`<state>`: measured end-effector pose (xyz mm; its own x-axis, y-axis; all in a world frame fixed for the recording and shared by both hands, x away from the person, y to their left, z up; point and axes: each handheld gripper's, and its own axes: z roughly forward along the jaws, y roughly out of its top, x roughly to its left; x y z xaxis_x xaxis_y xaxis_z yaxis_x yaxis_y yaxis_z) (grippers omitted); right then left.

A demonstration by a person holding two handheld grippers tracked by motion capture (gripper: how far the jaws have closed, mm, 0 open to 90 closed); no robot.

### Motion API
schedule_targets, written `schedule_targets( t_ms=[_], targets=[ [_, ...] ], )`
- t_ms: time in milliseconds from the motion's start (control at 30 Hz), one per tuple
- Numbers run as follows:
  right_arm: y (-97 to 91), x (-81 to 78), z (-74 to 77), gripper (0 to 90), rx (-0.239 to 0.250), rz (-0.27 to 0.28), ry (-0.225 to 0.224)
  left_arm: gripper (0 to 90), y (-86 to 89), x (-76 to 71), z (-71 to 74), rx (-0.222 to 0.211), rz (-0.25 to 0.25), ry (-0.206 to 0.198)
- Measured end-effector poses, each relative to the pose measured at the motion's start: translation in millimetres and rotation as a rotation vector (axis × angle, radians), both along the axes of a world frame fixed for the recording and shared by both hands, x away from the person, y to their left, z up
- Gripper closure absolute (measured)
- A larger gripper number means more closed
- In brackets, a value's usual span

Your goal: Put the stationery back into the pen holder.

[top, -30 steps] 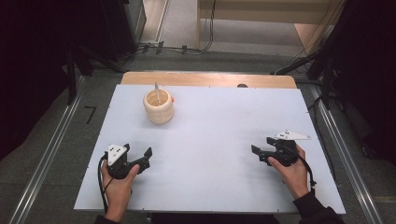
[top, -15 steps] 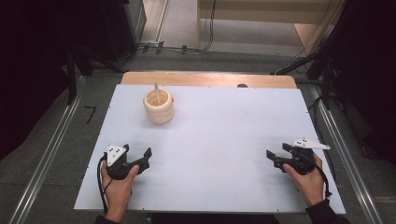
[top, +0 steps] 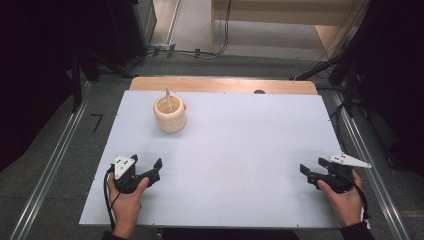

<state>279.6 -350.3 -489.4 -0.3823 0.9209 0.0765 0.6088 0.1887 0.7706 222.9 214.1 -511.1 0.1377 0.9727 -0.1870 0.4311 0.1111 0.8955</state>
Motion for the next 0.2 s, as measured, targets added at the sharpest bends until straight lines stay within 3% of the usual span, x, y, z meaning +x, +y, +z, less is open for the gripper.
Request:
schedule_targets(
  t_ms=[200],
  targets=[
    [-11.8, -4.1, 0.4, 19.4, -0.018, -0.034, -0.007, 11.5, 0.8, -0.8, 1.4, 0.004, 0.004, -0.002]
  ],
)
